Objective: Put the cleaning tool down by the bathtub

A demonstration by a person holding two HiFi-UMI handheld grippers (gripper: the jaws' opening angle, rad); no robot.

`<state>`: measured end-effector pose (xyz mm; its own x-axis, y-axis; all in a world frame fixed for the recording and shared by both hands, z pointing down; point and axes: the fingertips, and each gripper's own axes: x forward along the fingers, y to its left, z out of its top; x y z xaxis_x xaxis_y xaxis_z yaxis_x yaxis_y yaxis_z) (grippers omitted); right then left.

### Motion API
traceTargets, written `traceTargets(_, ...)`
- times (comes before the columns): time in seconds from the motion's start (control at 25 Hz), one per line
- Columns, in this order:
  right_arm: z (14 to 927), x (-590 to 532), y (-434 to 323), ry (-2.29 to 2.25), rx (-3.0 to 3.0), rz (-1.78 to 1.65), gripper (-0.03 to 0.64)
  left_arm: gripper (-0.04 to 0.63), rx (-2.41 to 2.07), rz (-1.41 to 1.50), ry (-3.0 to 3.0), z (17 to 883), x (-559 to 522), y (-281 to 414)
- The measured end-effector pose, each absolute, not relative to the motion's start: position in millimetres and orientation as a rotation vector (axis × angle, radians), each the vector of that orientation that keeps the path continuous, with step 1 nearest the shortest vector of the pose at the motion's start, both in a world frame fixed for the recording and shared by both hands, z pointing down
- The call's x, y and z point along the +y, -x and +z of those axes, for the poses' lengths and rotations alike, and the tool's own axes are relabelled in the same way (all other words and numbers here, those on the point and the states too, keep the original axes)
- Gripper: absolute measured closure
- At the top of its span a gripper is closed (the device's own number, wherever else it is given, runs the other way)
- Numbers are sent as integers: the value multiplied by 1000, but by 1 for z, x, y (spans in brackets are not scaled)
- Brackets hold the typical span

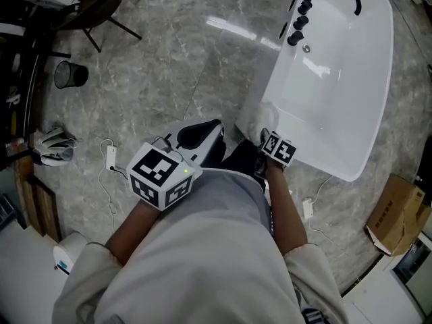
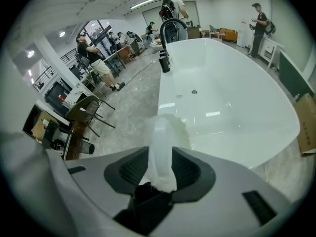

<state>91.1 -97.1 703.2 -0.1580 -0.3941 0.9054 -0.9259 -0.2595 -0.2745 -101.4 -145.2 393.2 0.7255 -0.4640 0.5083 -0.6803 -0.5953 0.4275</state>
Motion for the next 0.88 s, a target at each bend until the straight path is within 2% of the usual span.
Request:
traceTargets(0.52, 651, -103, -85, -1698, -1602, 1401, 482, 588, -799, 413, -2353, 385, -142, 93)
traceTargets(0.88, 609, -112, -81, -1741, -1710, 1367, 514, 589, -745, 396, -2381, 381, -145, 79)
